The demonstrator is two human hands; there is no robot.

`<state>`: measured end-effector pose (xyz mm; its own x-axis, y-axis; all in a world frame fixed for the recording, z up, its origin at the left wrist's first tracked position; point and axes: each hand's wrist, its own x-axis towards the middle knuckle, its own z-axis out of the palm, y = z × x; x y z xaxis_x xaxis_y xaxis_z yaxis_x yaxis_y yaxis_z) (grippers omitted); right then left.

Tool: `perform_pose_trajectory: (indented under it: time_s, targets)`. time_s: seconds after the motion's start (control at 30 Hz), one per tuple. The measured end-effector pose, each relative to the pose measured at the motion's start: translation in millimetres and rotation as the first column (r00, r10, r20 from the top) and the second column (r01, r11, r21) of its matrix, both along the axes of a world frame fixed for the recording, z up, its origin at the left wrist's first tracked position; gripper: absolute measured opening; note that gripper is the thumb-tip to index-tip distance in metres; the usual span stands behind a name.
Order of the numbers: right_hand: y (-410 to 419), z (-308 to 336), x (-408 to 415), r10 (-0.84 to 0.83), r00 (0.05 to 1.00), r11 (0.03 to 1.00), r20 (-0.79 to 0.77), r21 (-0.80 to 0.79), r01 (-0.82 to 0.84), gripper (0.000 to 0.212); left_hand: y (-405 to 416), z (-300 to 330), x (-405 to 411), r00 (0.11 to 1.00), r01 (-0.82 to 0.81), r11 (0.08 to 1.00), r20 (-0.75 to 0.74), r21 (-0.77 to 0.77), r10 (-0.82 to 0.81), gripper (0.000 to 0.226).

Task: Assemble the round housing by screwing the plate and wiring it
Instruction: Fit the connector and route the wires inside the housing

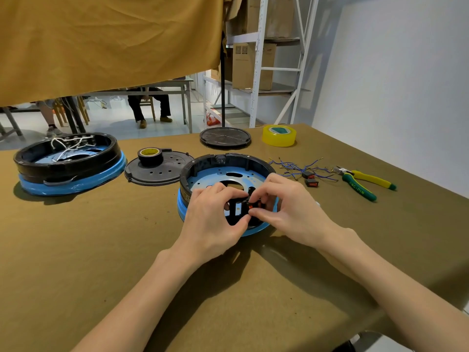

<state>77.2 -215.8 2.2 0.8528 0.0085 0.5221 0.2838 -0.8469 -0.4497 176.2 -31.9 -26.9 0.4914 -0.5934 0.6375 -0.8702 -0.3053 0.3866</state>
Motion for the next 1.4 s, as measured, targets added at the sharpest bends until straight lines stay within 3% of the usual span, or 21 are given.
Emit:
perform_pose_trajectory:
  time_s: [0.37, 0.8, 1.1, 1.17, 1.23, 1.4]
  targets:
    - [-13.9, -7.6, 2.4, 0.050, 0.999, 0.980, -0.022, 0.192, -0.045, 0.038, 1.9, 2.9, 5.0, 0.999, 0.020, 1.000, -0.034, 0.000, -0.020, 0.041]
    - [-11.8, 1.4, 11.8, 0.052, 0.998, 0.976, -0.038, 0.213, -0.043, 0.015, 1.9, 3.9, 4.1, 0.998, 0.027, 0.999, -0.062, -0.040, -0.030, 0.038]
    - [-10.4, 6.8, 4.8, 0.047, 0.994, 0.969, -0.102, 0.248, -0.020, 0.019, 3.3, 5.3, 4.0, 0.994, 0.044, 0.998, -0.094, -0.036, -0.047, 0.037]
    - [-8.0, 4.6, -2.4, 0.014, 0.993, 0.962, -0.116, 0.273, 0.018, 0.021, 3.6, 4.8, 4.4, 0.995, 0.038, 0.999, -0.090, -0.034, -0.041, 0.035]
    - [-0.1, -1.2, -10.1, -0.078, 0.993, 0.959, -0.091, 0.266, 0.100, 0.009, 3.2, 4.8, 5.0, 0.996, 0.033, 0.999, -0.086, -0.033, -0.036, 0.034]
    - [29.9, -6.3, -9.1, -0.354, 0.930, 0.935, -0.097, -0.026, 0.353, 0.024, 4.0, 5.9, 6.7, 0.996, 0.045, 0.999, -0.078, -0.010, -0.046, 0.033]
